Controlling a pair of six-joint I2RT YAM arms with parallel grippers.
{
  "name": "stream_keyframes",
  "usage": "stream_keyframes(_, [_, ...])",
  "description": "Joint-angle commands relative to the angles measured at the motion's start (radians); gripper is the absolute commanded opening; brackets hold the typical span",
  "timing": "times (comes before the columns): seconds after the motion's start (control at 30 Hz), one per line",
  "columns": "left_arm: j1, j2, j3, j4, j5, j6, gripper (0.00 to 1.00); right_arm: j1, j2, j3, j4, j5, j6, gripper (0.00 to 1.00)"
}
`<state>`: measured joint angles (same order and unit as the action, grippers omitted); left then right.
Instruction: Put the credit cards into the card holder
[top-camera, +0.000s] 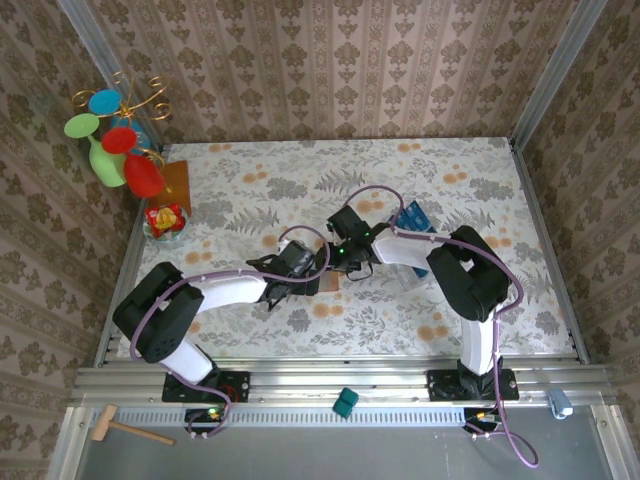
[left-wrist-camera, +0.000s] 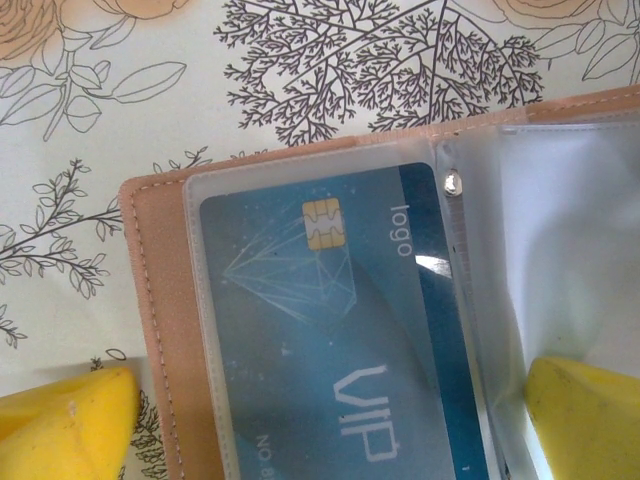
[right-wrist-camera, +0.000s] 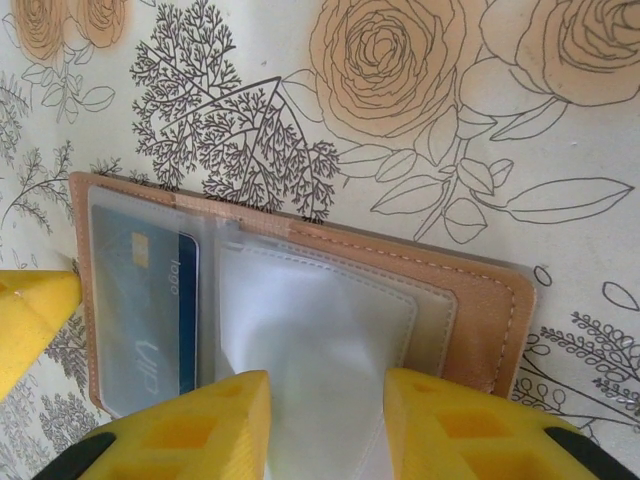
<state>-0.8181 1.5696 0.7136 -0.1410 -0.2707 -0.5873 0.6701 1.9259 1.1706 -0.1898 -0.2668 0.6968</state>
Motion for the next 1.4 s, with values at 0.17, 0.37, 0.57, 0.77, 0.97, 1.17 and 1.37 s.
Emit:
stream_keyframes(0.17, [-0.003,-0.009,-0.018,-0.042,-0.026,-0.008,1.0,0.028,-0.028,-0.07,-0.005,-0.015,0.027,0.37])
stream_keyframes(0.37, [-0.003,-0.019,-0.016,-0.046,-0.028,-0.009,1.0,0.036,-0.025,-0.092,0.022,-0.029,0.048,0.37])
stream_keyframes(0.57, [-0.003,-0.05,-0.01,-0.052,-0.033,-0.003,1.0,0.036,-0.026,-0.101,0.029,-0.035,0.062,0.41])
stream_keyframes(0.77, [0.0,-0.048,-0.004,-0.059,-0.037,0.0,1.0,0.035,-0.059,-0.128,0.042,-0.036,0.078,0.42])
stream_keyframes(0.97, [-0.001,-0.04,-0.014,-0.049,-0.037,-0.005,1.0,0.037,-0.095,-0.163,0.059,-0.041,0.093,0.42])
stream_keyframes(1.17, [0.0,-0.037,-0.017,-0.045,-0.036,-0.006,1.0,0.043,-0.114,-0.182,0.08,-0.051,0.112,0.42])
stream_keyframes(1.37, [0.0,-0.038,-0.02,-0.046,-0.037,-0.006,1.0,0.043,-0.158,-0.217,0.124,-0.06,0.168,0.46])
